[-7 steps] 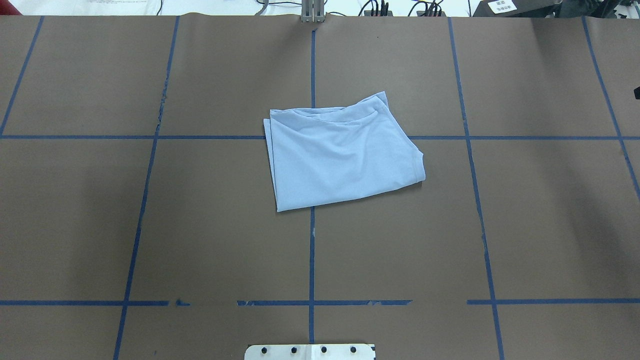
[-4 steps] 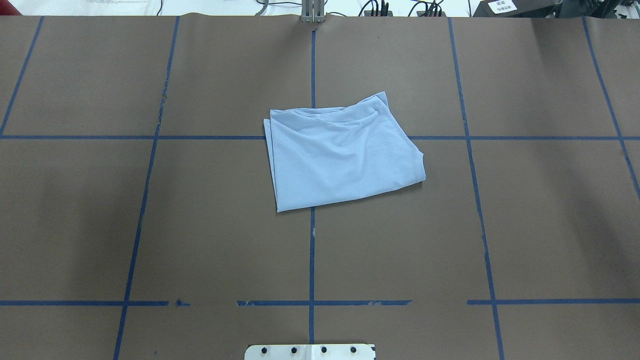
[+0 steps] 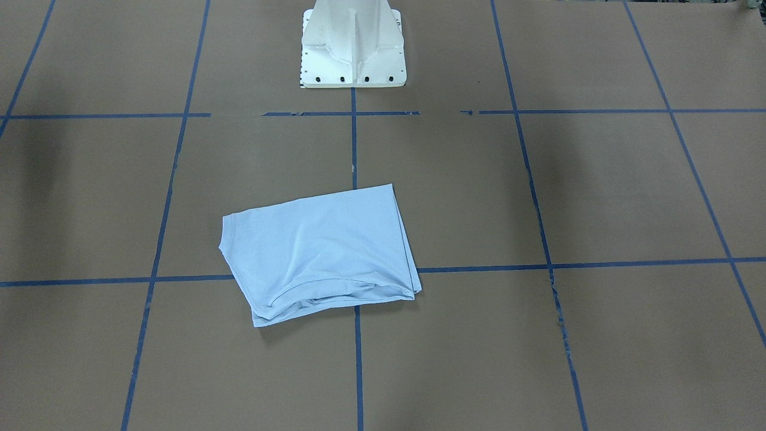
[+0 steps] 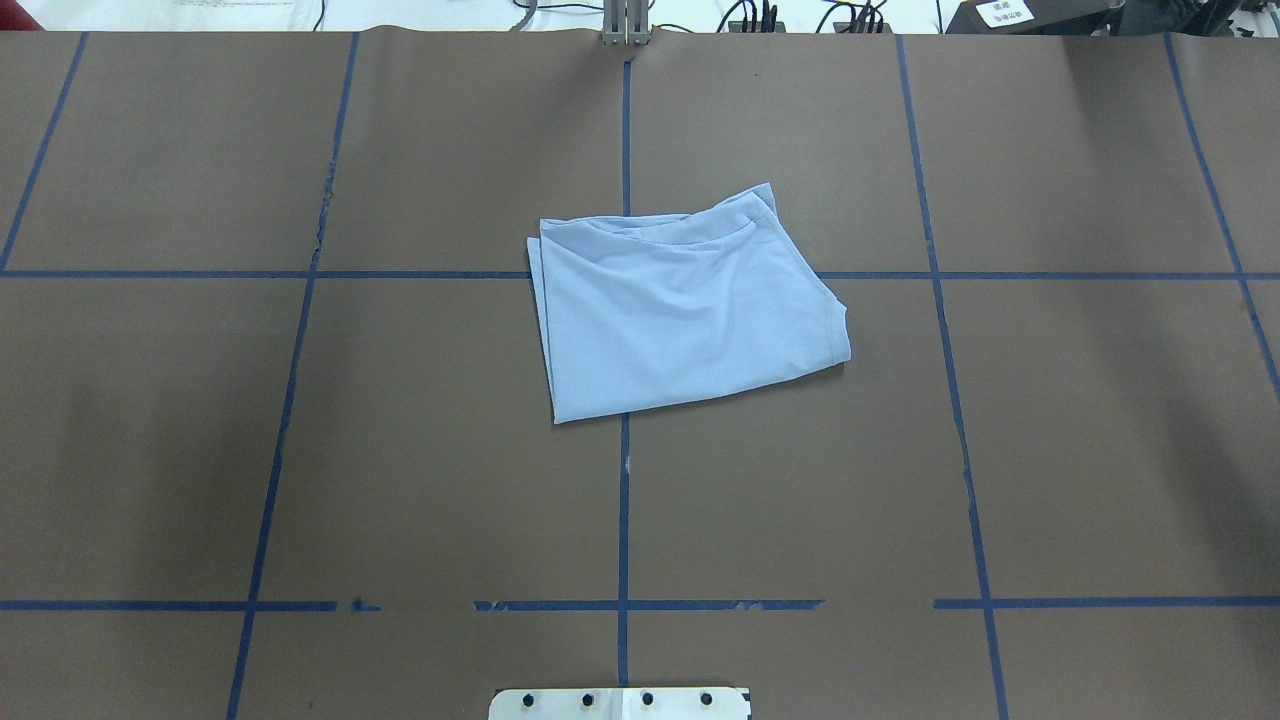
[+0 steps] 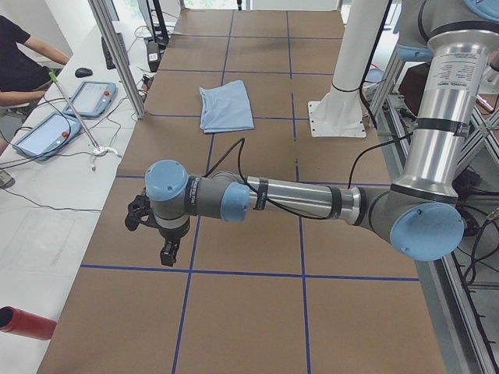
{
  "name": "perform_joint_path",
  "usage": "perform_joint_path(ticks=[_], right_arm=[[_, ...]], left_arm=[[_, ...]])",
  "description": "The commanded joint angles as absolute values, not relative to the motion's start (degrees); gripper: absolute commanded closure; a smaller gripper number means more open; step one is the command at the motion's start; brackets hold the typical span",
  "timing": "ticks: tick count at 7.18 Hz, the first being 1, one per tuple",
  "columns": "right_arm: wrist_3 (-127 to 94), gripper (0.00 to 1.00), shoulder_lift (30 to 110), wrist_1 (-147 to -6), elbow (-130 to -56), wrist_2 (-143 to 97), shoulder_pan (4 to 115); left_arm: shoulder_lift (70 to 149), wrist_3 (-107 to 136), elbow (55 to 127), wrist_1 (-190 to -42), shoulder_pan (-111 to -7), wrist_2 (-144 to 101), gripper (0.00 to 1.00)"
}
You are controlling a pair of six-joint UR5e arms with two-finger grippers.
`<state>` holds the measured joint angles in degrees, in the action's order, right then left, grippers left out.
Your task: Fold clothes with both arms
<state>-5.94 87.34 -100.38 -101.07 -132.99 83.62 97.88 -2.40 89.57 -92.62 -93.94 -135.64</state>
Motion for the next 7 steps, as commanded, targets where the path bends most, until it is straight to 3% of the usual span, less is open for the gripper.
perform_joint_path(ticks=[1,7], right_arm=[[-5.8,0.0,89.2,-99.8,-101.7,-132.5,83.7],[-6.8,0.0,88.3,-99.5,-101.5,-133.0,83.6]], left_arm=[[93.8,-1.9,93.7,-93.6,-93.8,-135.7,0.0],[92.1,-1.8,95.7,-93.2,-92.7,-134.8,0.0]])
